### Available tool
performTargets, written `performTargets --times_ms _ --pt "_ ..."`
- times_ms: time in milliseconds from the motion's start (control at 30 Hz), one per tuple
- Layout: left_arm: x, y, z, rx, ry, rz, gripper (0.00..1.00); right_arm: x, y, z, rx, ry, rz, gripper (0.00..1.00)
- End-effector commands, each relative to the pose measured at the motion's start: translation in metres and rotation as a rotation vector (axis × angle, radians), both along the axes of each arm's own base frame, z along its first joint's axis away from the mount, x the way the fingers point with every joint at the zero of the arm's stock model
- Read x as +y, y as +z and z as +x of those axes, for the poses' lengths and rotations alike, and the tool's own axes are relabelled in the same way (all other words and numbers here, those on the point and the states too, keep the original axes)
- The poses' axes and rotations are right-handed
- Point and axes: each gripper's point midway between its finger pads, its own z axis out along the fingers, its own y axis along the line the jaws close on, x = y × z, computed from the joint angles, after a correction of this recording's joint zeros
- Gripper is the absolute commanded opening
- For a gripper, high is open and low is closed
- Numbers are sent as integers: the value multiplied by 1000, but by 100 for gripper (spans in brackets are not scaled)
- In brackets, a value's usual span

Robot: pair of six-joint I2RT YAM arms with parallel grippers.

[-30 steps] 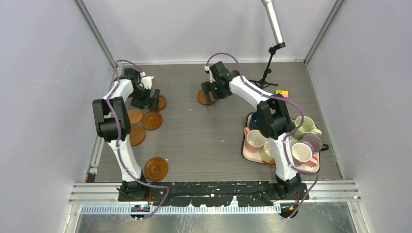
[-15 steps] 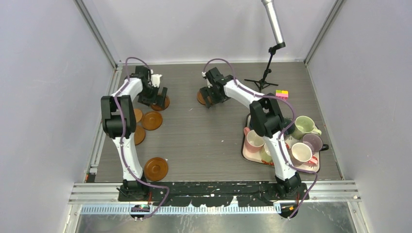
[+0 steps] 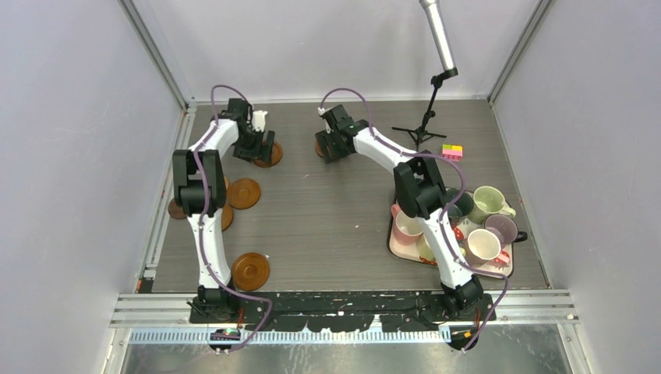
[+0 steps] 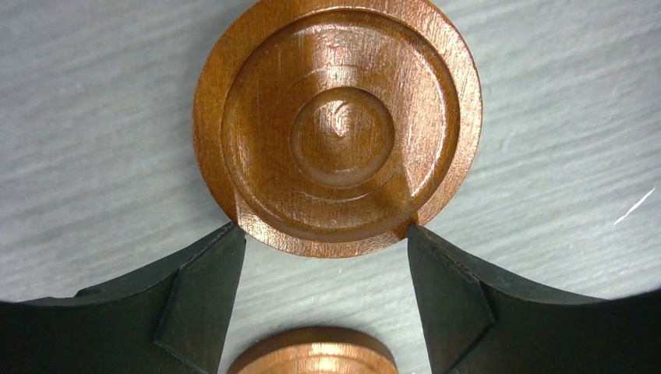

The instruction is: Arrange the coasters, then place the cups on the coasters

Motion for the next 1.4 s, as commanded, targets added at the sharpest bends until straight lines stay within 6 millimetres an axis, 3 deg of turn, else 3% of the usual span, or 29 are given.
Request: performTargets --times_ms 0,400,567,733,1033,1133,1233,1367 --pt "-1 -26 23 -11 17 55 77 2 -34 1 31 -4 -31 73" --pt "-15 -41 68 -6 29 -9 76 17 -30 21 -10 29 -12 72" --pt "-17 -44 69 -6 22 -20 76 14 -25 41 -62 -52 -36 71" --pt "-17 -49 64 -3 3 -21 76 23 -19 52 -90 -67 2 70" --pt "-26 -45 63 -2 -23 -66 84 38 -17 44 -64 14 55 72" --pt "-27 -32 60 3 -39 -72 91 40 -10 39 -54 32 70 79" --pt "-22 -6 55 -17 -58 -79 97 38 10 35 -68 34 78 86" --pt "-3 56 36 -70 -81 -118 100 39 61 25 -100 54 132 89"
